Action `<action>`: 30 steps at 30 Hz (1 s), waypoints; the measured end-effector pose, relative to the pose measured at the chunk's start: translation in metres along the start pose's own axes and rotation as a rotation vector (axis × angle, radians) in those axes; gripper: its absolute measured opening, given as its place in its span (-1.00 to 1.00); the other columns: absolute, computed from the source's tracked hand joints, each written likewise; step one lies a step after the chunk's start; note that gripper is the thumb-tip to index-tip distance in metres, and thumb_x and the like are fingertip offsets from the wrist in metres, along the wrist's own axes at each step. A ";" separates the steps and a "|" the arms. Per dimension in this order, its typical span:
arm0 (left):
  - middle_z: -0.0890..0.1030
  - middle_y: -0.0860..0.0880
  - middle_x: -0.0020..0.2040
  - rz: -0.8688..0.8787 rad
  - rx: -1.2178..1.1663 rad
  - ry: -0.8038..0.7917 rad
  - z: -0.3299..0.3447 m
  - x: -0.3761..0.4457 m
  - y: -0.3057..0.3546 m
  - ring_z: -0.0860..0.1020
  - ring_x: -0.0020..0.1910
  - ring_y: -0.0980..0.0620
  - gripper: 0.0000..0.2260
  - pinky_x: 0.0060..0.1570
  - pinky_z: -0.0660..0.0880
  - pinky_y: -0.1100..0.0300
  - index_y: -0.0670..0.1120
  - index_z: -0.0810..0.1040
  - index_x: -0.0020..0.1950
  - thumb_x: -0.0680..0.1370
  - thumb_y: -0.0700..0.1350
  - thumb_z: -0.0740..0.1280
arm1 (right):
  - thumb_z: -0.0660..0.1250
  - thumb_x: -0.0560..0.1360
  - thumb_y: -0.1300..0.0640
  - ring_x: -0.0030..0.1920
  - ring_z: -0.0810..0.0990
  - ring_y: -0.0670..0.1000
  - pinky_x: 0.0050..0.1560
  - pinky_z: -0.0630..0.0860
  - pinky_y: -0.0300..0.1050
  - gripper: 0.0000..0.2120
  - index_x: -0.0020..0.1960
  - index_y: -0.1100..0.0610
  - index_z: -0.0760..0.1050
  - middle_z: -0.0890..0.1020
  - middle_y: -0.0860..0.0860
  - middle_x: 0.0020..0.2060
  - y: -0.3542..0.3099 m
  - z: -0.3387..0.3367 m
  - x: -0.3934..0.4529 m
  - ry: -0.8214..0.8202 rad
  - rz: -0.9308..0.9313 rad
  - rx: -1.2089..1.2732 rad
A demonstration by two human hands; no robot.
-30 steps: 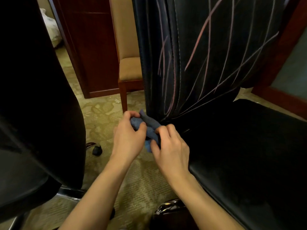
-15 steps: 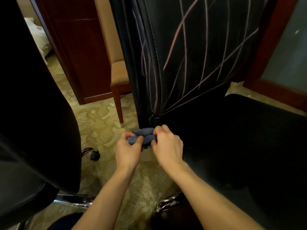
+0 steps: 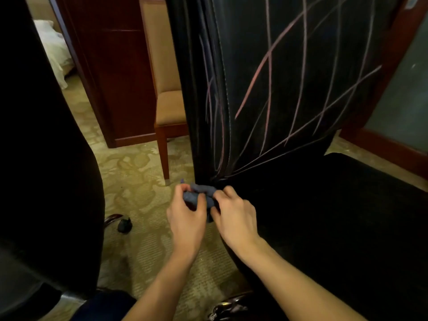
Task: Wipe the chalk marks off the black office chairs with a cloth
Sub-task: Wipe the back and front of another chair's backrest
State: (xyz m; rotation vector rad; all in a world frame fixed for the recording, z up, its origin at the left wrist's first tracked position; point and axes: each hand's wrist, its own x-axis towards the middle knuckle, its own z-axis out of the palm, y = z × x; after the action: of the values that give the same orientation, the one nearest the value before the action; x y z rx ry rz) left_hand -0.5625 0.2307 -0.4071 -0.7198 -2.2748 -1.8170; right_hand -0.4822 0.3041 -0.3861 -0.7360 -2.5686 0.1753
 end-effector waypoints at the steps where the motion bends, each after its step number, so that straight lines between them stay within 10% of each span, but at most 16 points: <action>1: 0.58 0.12 -0.15 -0.059 0.017 -0.028 0.006 0.001 -0.007 0.56 -0.14 0.12 -0.85 -0.12 0.43 0.19 0.00 0.48 0.05 0.54 -0.14 0.41 | 0.29 0.57 0.03 -0.04 0.65 0.11 -0.08 0.55 0.02 -0.78 0.19 0.04 0.50 0.50 0.00 0.10 0.002 0.002 0.005 -0.037 0.003 -0.015; 6: 0.65 -0.16 -0.07 -0.535 -0.243 -0.157 0.028 0.015 -0.026 0.66 -0.13 -0.07 -0.92 -0.08 0.65 -0.04 -0.07 0.51 -0.04 0.56 -0.20 0.38 | 0.28 0.57 0.10 0.01 0.63 0.13 -0.13 0.48 -0.02 -0.81 0.18 0.04 0.47 0.48 0.01 0.12 0.008 0.007 0.024 -0.041 -0.008 0.003; 12: 0.66 -0.10 -0.05 -0.358 -0.403 -0.021 0.034 0.020 0.005 0.68 -0.07 -0.01 -0.90 -0.12 0.63 0.07 -0.06 0.52 0.00 0.56 -0.15 0.42 | 0.37 0.51 0.11 -0.25 0.63 0.20 -0.32 0.50 0.01 -0.81 0.10 0.07 0.48 0.49 0.07 0.09 0.029 -0.003 0.024 0.128 -0.035 0.127; 19: 0.64 -0.17 0.11 -0.742 -0.766 0.175 0.082 0.010 0.042 0.62 -0.02 -0.04 -0.69 -0.14 0.55 0.20 -0.18 0.44 0.27 0.57 -0.21 0.41 | 0.38 0.49 0.18 -0.14 0.63 0.19 -0.18 0.60 0.12 -0.77 0.14 0.09 0.51 0.44 0.03 0.16 0.064 -0.010 0.031 0.191 0.093 0.313; 23: 0.62 -0.23 0.19 -0.801 -0.849 0.253 0.083 0.002 0.045 0.64 -0.02 -0.04 -0.58 -0.10 0.60 0.19 -0.19 0.35 0.39 0.58 -0.24 0.40 | 0.44 0.47 0.17 -0.03 0.61 -0.05 0.02 0.60 -0.02 -0.71 0.09 0.00 0.40 0.39 -0.06 0.12 0.061 -0.009 0.021 0.226 0.456 0.712; 27: 0.61 -0.23 0.21 -0.818 -0.964 0.197 0.076 0.004 0.049 0.67 0.03 -0.02 -0.61 -0.12 0.62 0.23 -0.19 0.32 0.44 0.63 -0.26 0.29 | 0.34 0.56 0.15 -0.05 0.68 0.11 -0.11 0.67 -0.02 -0.80 0.14 0.18 0.46 0.57 0.22 0.06 0.054 -0.022 0.031 0.051 1.004 1.557; 30: 0.60 -0.19 0.23 -0.762 -0.890 0.138 0.072 -0.001 0.051 0.65 0.08 -0.02 -0.64 -0.03 0.59 0.20 -0.12 0.34 0.43 0.63 -0.24 0.28 | 0.38 0.56 0.11 -0.17 0.72 0.09 -0.19 0.65 -0.08 -0.78 0.11 0.24 0.53 0.67 0.22 -0.09 0.053 -0.034 0.037 -0.154 1.052 1.714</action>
State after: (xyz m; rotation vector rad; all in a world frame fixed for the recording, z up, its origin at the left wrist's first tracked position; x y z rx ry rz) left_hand -0.5252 0.3069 -0.3817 0.3001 -1.6640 -3.1365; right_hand -0.4692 0.3682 -0.3543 -1.0617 -0.9606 2.2713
